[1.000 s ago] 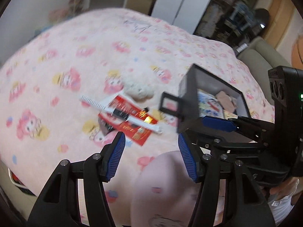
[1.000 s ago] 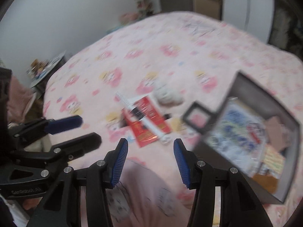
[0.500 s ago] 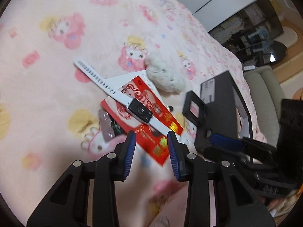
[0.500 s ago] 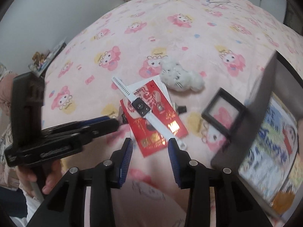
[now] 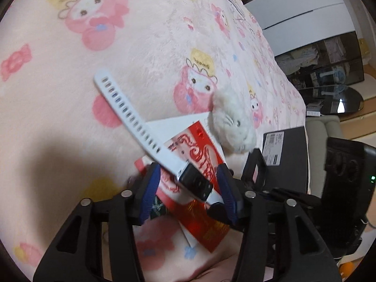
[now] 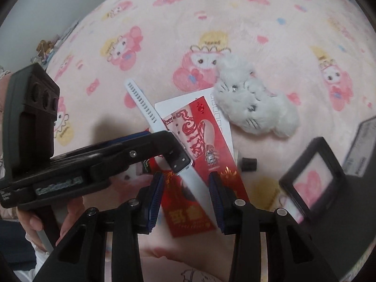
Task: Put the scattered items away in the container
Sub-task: 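Close the left gripper on the white watch strap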
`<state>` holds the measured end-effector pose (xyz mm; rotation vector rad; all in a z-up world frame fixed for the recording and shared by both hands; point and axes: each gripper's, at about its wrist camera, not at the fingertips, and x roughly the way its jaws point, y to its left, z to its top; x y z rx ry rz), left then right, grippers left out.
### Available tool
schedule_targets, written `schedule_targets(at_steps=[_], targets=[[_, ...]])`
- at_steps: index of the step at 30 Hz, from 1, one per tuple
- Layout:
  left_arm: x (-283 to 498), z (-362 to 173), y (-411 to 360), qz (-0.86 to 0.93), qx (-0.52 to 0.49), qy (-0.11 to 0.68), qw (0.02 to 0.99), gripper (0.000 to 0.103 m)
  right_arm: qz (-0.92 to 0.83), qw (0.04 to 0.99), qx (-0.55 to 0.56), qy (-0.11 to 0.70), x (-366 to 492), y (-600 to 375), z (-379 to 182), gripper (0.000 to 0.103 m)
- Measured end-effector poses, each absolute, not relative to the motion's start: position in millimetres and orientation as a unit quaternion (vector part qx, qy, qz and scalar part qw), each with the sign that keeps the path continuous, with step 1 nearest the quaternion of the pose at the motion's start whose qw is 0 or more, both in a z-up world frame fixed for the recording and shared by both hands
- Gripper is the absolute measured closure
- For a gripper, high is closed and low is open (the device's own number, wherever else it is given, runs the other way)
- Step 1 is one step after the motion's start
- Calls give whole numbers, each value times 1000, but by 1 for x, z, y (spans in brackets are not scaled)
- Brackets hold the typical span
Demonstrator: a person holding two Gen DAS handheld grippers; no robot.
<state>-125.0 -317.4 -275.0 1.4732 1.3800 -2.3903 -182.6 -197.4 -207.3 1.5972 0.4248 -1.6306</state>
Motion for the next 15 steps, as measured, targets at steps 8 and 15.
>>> schedule_targets(at_steps=[8, 15], targets=[[-136, -283, -322, -762, 453, 463, 1, 93, -635, 412, 631, 171, -185, -204, -213, 68], [-131, -266, -310, -775, 449, 445, -9, 96, -637, 416, 630, 158, -177, -196, -206, 68]])
